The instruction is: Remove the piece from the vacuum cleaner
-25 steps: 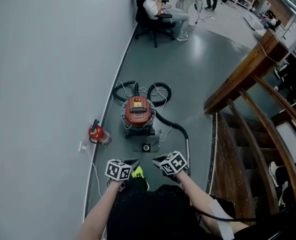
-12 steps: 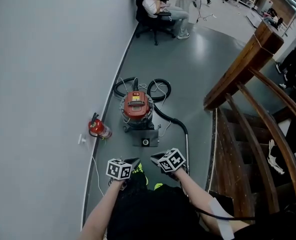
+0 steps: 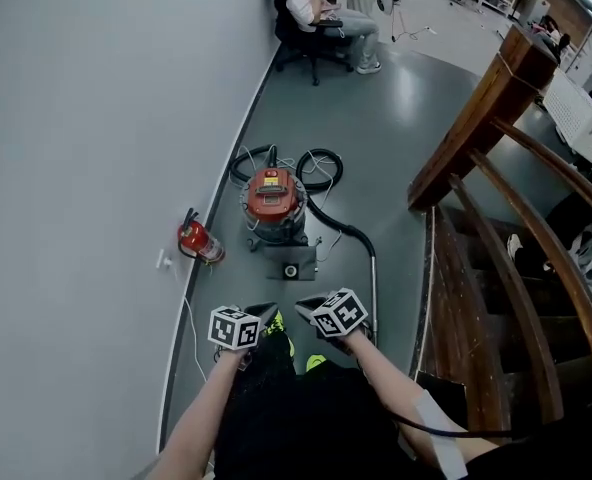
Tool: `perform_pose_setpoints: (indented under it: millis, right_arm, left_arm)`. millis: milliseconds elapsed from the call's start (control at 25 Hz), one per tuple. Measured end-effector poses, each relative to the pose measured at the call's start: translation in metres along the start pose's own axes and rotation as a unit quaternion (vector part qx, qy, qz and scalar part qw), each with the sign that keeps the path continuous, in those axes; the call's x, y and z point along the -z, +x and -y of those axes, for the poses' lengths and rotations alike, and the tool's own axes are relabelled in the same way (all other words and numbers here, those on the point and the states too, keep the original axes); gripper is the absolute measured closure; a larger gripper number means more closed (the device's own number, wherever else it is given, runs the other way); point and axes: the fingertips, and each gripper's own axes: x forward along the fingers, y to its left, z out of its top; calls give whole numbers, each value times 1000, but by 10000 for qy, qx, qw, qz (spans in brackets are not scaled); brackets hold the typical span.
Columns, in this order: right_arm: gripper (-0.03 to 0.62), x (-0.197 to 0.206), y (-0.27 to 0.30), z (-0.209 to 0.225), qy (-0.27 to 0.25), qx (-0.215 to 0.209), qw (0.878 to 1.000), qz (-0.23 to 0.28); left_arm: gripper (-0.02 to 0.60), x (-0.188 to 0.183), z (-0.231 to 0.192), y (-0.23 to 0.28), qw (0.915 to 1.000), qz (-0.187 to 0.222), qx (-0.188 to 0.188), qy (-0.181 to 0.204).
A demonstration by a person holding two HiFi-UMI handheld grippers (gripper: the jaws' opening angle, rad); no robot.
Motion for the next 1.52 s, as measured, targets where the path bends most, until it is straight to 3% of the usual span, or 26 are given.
perform_pose_setpoints:
  millis: [240,360,560,760,920,1280,1520]
  right_arm:
    - [577,28,-21,-17,88,217,9986,482]
    - [577,41,-32,-26,226,290,9962,785]
    - [577,53,-53,-42,446,245,9916,1189]
    - [577,54,-65,-61,302,222,9903,1335]
    - [577,57,-68,-71,170,314,9908,1308]
    - [579,50,-68,-75,266,568,9872,1464]
    - [579,43,-64,-73,277,654,9856,1537]
  left_arm:
    - [572,25,39,-4,9997,191,-180,-18]
    - [572,35,59,-11,9980,511,-377,52]
    - [572,33,83,-33,9876,1349,-788,177]
    - [572,31,96,-47,9792,1691,-1083,287]
    - [572,40,103,-46,9814,1650,-943,285]
    - [572,42,108,-43,9877,1295,-498,720]
    - [572,41,98,-45,9877,1255,-458,806]
